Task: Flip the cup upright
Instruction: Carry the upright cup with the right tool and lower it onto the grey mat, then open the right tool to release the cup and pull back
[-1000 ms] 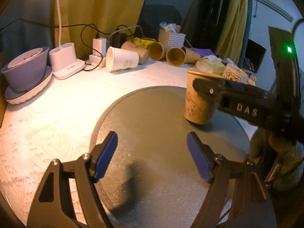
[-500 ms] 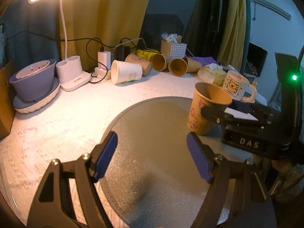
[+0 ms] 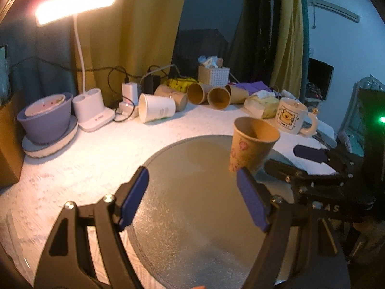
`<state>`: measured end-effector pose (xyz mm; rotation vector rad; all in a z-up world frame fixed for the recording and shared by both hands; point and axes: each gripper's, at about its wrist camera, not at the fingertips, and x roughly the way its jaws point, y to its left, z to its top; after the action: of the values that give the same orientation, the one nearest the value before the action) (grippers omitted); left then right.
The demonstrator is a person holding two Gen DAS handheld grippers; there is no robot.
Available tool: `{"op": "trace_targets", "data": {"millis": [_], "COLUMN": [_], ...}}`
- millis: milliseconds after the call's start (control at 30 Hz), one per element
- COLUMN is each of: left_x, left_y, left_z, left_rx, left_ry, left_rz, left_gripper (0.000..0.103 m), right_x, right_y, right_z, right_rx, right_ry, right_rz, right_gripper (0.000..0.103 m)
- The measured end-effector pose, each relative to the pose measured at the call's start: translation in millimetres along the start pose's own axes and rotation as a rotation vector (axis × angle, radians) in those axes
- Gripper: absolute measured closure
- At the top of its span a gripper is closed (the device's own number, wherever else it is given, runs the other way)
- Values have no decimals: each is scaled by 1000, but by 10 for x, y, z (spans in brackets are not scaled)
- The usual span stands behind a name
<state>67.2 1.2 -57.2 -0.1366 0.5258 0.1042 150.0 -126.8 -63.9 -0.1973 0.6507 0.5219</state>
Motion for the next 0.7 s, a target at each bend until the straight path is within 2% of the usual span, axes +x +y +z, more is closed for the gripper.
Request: {"op": "trace_targets", "data": {"millis": [233,467,500,533,567,700], "left_x": [-170,-361,-382,-407,-436,-557], "left_y": [-55,-164,-171,-176,-176,-164], "left_z": [53,89,94,101,108,159], "left_rx": [22,56,57,56,53,34], "left_ry": [-70,-138,-143,-148,-156,-194], "left_rz": [6,-22,-25,-31,-38,-55], "left_gripper": [26,25,24,14,9,7], "right_x": [-248,-487,-532,-563,-598,-778], "right_y": [-32,-21,-17,-18,-15,-17], "right_z": [-40,-37,-35,-33,-30,3], "right_rx": [15,18,20,21,21,22], "right_ry": [-22,-48,-53,-58,-63,-95], "right_rz": [0,0,-1,-2,-5,-20], "right_gripper": [25,25,25,25,25,25]}}
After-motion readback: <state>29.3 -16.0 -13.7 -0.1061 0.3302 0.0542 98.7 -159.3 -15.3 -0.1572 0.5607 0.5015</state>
